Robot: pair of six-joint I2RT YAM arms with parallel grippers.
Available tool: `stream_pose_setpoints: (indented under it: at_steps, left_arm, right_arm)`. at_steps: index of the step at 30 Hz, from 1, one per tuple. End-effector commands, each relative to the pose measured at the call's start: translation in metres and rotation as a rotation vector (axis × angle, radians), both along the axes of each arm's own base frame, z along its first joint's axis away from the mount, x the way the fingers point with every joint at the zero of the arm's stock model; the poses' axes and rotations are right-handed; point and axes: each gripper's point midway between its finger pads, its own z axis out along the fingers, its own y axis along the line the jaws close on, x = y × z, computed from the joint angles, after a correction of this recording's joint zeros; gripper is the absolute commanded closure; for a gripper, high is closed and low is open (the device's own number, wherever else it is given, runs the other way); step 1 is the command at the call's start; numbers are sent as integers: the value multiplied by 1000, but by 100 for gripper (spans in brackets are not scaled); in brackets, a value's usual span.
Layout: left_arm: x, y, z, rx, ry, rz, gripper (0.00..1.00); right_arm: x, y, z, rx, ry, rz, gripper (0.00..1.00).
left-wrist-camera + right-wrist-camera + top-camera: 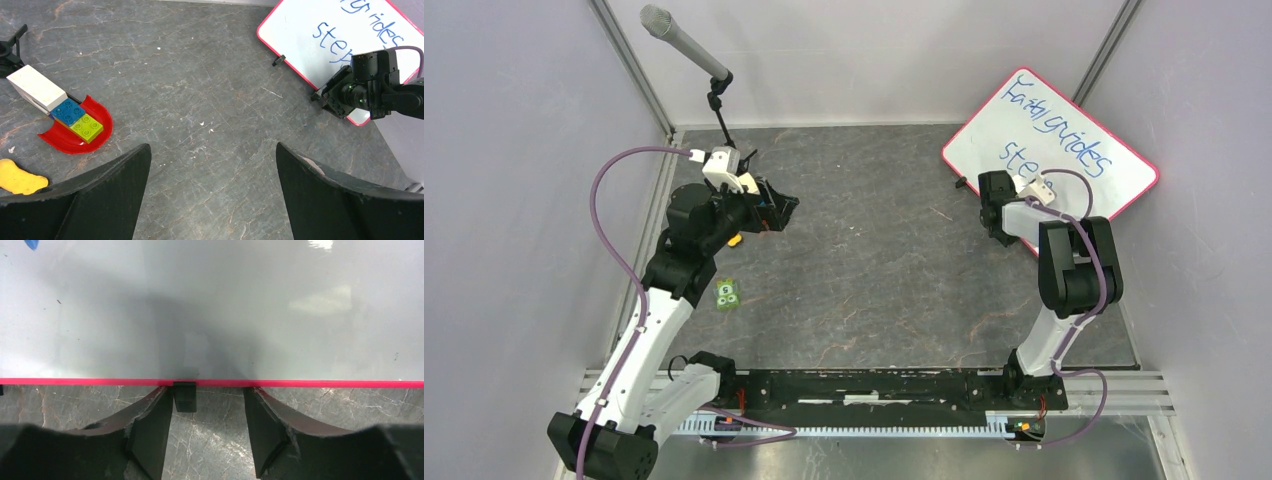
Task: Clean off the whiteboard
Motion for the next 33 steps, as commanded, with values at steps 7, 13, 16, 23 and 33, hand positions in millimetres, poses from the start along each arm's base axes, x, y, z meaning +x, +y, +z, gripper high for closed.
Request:
stream_pose_setpoints:
  at_steps: [7,13,16,23,33]
  left_arm:
    - [2,2,2,51,-44,-10,0]
    - [1,3,3,51,-48,-8,0]
    - [1,3,3,52,-50,-8,0]
    - [0,3,3,52,-52,-9,0]
    - [0,2,3,48,-49,-10,0]
  right_arm:
    - [4,1,-9,19,-9,-34,63]
    - [-3,6,-13,37,11,-5,86]
    - [-9,7,-14,30,21,8,91]
    - [-24,15,-17,10,59,105,100]
    - [-60,35,-21,6,96,264,100]
